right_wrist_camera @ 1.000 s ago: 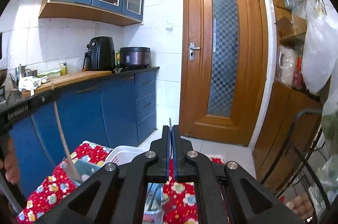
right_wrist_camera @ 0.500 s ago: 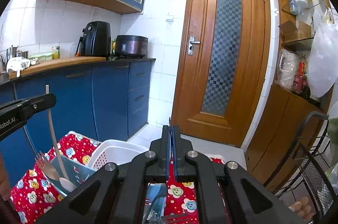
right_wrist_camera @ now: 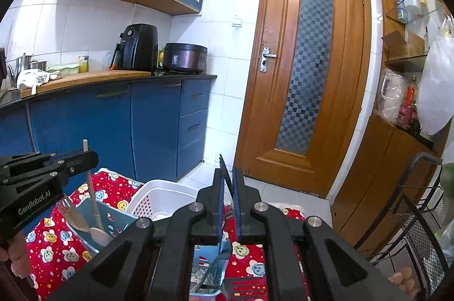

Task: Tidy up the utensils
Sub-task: 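Open the left tool over the box while the right tool releases its chopstick into it, then move both open tools back down toward the chopsticks and knives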

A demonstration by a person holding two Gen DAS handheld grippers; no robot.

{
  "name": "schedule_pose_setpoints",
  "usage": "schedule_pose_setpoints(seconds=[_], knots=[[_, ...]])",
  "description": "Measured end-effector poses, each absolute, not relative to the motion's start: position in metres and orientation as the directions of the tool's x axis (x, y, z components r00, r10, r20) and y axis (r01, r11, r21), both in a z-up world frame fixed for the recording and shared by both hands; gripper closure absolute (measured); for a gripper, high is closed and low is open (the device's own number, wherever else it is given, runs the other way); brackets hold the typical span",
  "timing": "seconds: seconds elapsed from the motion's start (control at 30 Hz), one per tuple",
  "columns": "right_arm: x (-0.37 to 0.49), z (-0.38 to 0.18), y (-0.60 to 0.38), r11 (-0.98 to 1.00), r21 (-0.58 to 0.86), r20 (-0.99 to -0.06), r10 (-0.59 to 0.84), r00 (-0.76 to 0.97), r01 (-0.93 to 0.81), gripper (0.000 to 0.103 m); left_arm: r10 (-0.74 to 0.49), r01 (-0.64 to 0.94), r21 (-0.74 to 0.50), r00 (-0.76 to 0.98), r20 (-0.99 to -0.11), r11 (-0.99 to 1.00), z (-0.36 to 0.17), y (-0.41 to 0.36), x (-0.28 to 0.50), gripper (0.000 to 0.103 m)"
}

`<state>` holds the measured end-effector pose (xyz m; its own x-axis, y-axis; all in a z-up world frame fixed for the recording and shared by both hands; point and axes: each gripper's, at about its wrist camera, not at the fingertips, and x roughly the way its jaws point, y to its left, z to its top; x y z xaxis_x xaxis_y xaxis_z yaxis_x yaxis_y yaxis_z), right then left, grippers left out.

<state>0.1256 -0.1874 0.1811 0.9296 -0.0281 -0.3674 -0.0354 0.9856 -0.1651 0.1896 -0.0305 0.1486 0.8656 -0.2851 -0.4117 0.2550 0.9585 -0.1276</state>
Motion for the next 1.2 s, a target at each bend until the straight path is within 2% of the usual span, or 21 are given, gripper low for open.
schedule_pose_setpoints(seconds=[0.1,0.2,0.23,0.3,0.37,0.47,0.63,0.87,1.2], knots=[[0.126,0.182,-0.189,0.987,-0.151,-0.38,-0.015,0.925,-0.046,0.09,-0.277,0.253,-0.114,0.86,-0.428,0.961,0.147,-0.033,0.19,0.096],[0.126,0.183,-0.19,0.99,-0.128,-0.393,0.005,0.919,-0.06,0.076,-0.275,0.252,-0.11,0.856,-0.437,0.961,0.146,-0.033,0.189,0.093],[0.126,0.183,-0.191,0.991,-0.118,-0.396,0.012,0.918,-0.064,0.071,-0.275,0.252,-0.11,0.855,-0.439,0.961,0.146,-0.033,0.188,0.09],[0.125,0.185,-0.193,0.993,-0.092,-0.398,0.036,0.917,-0.079,0.067,-0.277,0.253,-0.114,0.854,-0.44,0.961,0.147,-0.032,0.187,0.085],[0.123,0.187,-0.193,0.993,-0.075,-0.394,0.051,0.918,-0.087,0.062,-0.278,0.253,-0.116,0.857,-0.435,0.961,0.148,-0.031,0.186,0.076],[0.118,0.192,-0.194,0.994,-0.056,-0.384,0.069,0.921,-0.097,0.06,-0.278,0.253,-0.116,0.863,-0.422,0.961,0.153,-0.029,0.181,0.071],[0.109,0.2,-0.196,0.993,-0.012,-0.372,0.104,0.922,-0.117,0.057,-0.28,0.255,-0.115,0.868,-0.41,0.96,0.16,-0.025,0.173,0.069],[0.093,0.211,-0.198,0.991,0.017,-0.354,0.128,0.926,-0.13,0.054,-0.288,0.263,-0.119,0.866,-0.409,0.958,0.169,-0.021,0.157,0.068],[0.064,0.205,-0.205,0.986,0.074,-0.392,0.166,0.905,-0.149,0.054,-0.302,0.278,-0.12,0.848,-0.436,0.953,0.171,-0.017,0.132,0.068]])
